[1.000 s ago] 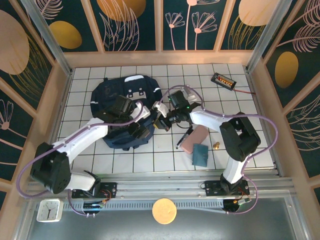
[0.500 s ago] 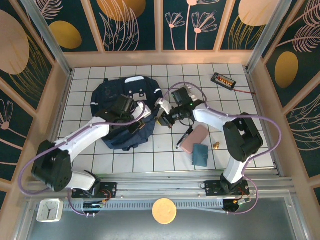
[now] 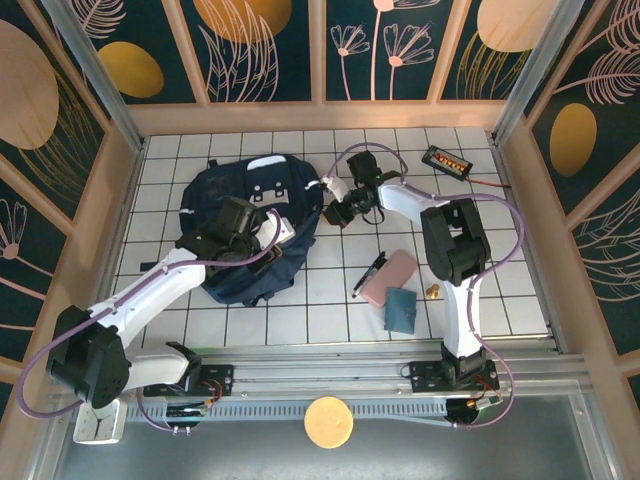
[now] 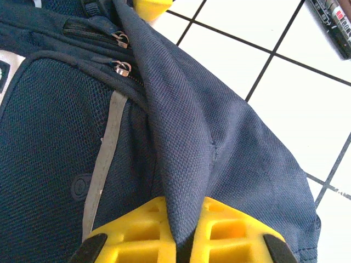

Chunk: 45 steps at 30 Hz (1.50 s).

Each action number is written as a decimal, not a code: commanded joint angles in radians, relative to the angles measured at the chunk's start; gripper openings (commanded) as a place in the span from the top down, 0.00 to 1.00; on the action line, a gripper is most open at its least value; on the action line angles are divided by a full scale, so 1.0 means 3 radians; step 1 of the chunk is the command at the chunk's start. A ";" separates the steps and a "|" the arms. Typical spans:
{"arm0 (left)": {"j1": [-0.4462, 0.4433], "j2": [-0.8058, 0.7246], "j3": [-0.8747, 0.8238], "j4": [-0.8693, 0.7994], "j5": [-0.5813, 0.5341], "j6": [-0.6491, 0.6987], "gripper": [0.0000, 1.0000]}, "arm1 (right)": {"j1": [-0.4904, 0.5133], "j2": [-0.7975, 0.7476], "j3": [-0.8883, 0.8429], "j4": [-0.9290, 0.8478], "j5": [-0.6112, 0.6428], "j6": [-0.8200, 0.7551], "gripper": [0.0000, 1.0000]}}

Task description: Pack books, pencil case, and school supplies into a backpack

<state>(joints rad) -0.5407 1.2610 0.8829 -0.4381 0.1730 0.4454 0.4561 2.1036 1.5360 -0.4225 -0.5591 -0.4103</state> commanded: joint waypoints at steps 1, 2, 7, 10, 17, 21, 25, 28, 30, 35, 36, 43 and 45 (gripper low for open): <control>0.0013 -0.0207 -0.0069 -0.0690 0.0112 0.0134 1.00 | -0.0349 0.0003 0.0133 0.0299 0.0809 0.0262 1.00; 0.0015 -0.0200 -0.0077 -0.0696 0.0111 0.0135 1.00 | -0.0358 -0.0050 0.0045 0.0372 0.0829 0.0310 1.00; 0.0013 -0.0219 -0.0139 -0.0659 0.0120 0.0114 1.00 | -0.0383 -0.0375 -0.0504 0.0595 0.0753 0.0399 1.00; 0.0013 -0.0254 -0.0205 -0.0528 -0.0093 -0.0019 0.97 | -0.0366 -0.0598 -0.0844 0.0695 0.0576 0.0428 1.00; 0.0014 -0.0475 -0.0298 -0.0177 -0.0317 -0.0292 0.01 | -0.0196 -0.0968 -0.1396 0.0800 0.0548 0.0548 1.00; 0.0013 -0.0425 -0.0267 -0.0078 -0.0126 -0.0520 0.01 | -0.0085 -0.1070 -0.1530 0.0773 0.0535 0.0577 1.00; -0.0011 -0.0300 -0.0318 0.0294 0.0182 -0.0959 0.01 | -0.0073 -0.1034 -0.1510 0.0722 0.0529 0.0565 1.00; -0.0042 -0.0282 -0.0382 0.0560 -0.0006 -0.1184 0.01 | -0.0108 -0.0954 -0.1390 0.0541 0.0509 0.0573 0.90; -0.0041 -0.0257 -0.0338 0.0623 -0.0173 -0.1399 0.01 | -0.0211 -0.0972 -0.1329 0.0417 0.0488 0.0731 0.68; -0.0033 -0.0150 -0.0009 0.0533 -0.0394 -0.2520 0.01 | -0.0540 -0.1296 -0.1242 0.0181 0.0462 0.1463 0.48; -0.0027 -0.0132 0.0065 0.0482 -0.0385 -0.2850 0.01 | -0.0584 -0.1323 -0.1139 0.0079 0.0426 0.1641 0.48; 0.0182 -0.0424 -0.0217 0.0800 0.0022 -0.4867 0.01 | -0.0433 -0.1050 -0.0331 -0.0237 -0.0205 0.2227 0.48; 0.0317 -0.0472 -0.0289 0.0722 0.0184 -0.5171 0.01 | -0.0355 -0.0892 -0.0229 -0.0177 -0.0296 0.2262 0.48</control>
<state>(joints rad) -0.4858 1.1465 0.8333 -0.2310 0.1551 -0.8001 0.3099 1.7752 1.4281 -0.4343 -0.5457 0.1879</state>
